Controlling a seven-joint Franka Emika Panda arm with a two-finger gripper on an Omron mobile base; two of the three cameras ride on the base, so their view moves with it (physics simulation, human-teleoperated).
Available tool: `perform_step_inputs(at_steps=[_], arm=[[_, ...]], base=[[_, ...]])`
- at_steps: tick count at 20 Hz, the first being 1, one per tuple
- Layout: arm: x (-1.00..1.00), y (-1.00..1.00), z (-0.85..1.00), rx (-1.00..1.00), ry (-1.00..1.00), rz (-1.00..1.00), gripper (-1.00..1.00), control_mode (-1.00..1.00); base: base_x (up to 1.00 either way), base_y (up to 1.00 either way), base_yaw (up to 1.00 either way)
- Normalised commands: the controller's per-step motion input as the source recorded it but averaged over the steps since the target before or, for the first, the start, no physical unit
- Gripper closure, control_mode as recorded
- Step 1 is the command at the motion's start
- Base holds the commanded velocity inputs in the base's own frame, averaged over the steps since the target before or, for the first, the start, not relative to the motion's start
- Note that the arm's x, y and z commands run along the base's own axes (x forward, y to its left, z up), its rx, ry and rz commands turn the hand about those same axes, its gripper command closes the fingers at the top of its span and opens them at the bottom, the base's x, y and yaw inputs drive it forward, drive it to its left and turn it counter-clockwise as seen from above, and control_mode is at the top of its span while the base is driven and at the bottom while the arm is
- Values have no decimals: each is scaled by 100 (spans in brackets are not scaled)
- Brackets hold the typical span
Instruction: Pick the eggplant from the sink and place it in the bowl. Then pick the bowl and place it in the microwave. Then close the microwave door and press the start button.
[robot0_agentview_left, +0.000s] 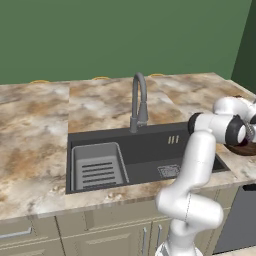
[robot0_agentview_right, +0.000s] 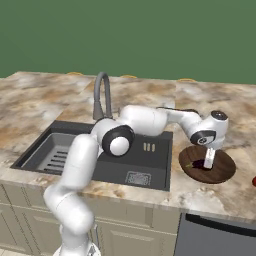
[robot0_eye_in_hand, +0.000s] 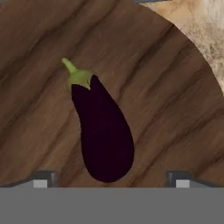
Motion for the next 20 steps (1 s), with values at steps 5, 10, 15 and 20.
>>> perform_step_inputs(at_steps=[5,10,15,20], arm=[[-51,51,29,-1,5,-2,-100,-100],[-91,68,-20,-4,0,-21,-100,-100],[-23,53,-38,-10,0,-30,-100,-100],[25,8,-38,-6,0,-32,-100,-100]], base=[[0,0,0],[0,0,0],[0,0,0],[0,0,0]])
